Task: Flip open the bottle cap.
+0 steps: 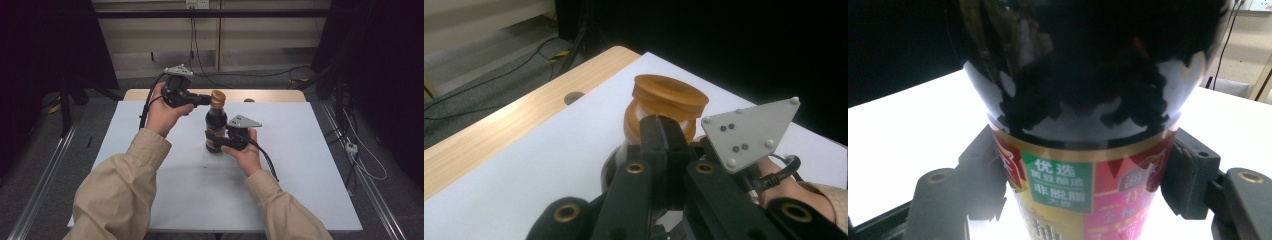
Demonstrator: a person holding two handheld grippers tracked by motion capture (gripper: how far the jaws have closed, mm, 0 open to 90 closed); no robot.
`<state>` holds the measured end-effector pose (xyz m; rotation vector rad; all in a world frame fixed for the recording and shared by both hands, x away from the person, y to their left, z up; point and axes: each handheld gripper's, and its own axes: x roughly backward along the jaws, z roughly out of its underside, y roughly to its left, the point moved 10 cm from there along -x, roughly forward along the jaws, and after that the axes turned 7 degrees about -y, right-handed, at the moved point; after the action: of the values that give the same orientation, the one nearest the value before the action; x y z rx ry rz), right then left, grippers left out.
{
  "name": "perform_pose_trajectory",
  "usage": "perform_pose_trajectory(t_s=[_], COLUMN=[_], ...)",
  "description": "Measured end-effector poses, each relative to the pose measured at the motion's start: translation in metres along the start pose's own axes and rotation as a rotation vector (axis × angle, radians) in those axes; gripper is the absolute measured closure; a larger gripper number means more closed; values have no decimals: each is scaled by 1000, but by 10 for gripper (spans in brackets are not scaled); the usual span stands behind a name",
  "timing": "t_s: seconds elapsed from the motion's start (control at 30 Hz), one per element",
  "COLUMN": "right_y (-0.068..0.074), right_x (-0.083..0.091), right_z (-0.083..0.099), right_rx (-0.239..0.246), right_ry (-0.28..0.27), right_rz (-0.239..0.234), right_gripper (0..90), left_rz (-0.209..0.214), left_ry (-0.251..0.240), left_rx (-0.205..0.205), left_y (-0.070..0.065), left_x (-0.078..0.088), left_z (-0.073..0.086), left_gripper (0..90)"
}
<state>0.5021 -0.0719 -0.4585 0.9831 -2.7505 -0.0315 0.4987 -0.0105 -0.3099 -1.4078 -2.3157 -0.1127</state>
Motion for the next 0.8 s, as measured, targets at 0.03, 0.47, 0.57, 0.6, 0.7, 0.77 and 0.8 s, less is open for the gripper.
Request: perform_pose_trajectory(t_s=[0.03, 0.47, 0.57, 0.6, 0.7, 0.77, 0.8], right_y=[0, 0, 0, 0, 0, -1, -1], right_x=[0, 0, 0, 0, 0, 0, 0], right_z=[0, 0, 0, 0, 0, 0, 0], right_rx=[-1, 0, -1, 0, -2, -2, -2], right_ry=[-1, -2, -2, -2, -3, -4, -5], right_rz=[-2, -1, -2, 0, -2, 0, -1], right_gripper=[303, 303, 303, 303, 302, 303, 303], left_rz=[-2, 0, 2, 6, 4, 3, 6], left_ry=[0, 6, 11, 12, 8, 5, 2], left_rx=[1, -6, -8, -8, -12, -10, -10], left_y=[0, -1, -1, 0, 0, -1, -1], left_x=[0, -1, 0, 0, -1, -2, -2], left_z=[0, -3, -4, -4, -4, -5, -6], left_gripper=[900, 900, 900, 900, 900, 900, 900])
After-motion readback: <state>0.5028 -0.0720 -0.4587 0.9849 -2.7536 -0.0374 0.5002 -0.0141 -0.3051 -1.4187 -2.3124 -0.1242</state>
